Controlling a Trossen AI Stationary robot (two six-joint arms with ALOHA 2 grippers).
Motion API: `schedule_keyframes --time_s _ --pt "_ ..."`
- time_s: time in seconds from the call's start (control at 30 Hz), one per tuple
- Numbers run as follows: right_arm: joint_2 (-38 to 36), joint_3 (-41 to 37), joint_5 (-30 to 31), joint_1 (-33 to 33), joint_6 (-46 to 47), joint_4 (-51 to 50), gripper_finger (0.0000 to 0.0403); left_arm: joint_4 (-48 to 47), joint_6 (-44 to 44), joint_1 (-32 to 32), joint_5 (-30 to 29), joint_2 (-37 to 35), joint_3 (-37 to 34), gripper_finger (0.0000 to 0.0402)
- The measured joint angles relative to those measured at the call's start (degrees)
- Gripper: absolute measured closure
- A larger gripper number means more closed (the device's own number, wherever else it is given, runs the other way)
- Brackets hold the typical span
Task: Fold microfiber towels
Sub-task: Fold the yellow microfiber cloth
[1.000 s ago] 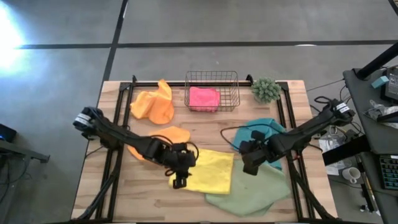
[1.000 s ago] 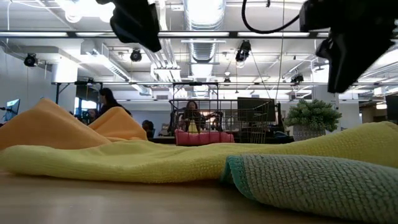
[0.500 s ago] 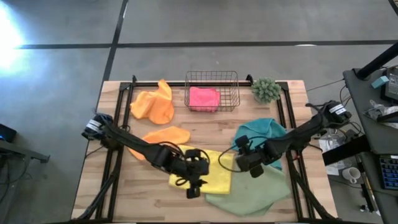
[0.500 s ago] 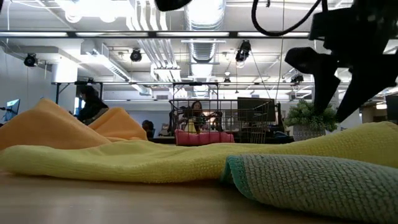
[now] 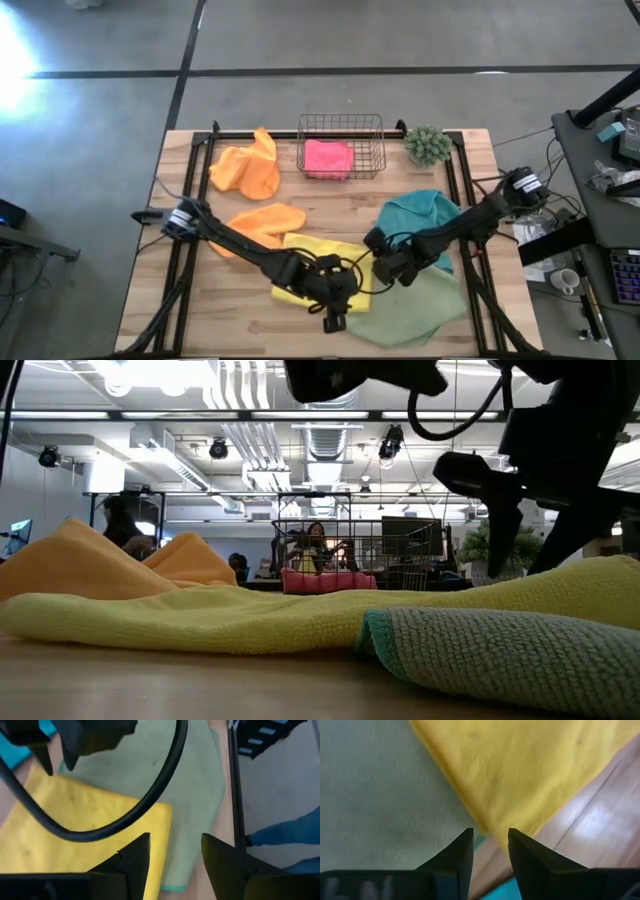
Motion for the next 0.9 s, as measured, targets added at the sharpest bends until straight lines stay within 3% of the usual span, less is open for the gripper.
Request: schedule_keyframes --time_s 0.57,0.9 --pt "4.40 0.09 0.17 -1.14 -5.67 3.40 0.0293 -0.31 -6.14 -2.59 -0.57 1.14 -0.15 0.0240" --pt "4.12 0.09 0.50 -3.33 -3.93 3.70 0.0348 -0.36 -5.95 -2.49 -0.84 1.14 -0.22 0.0240"
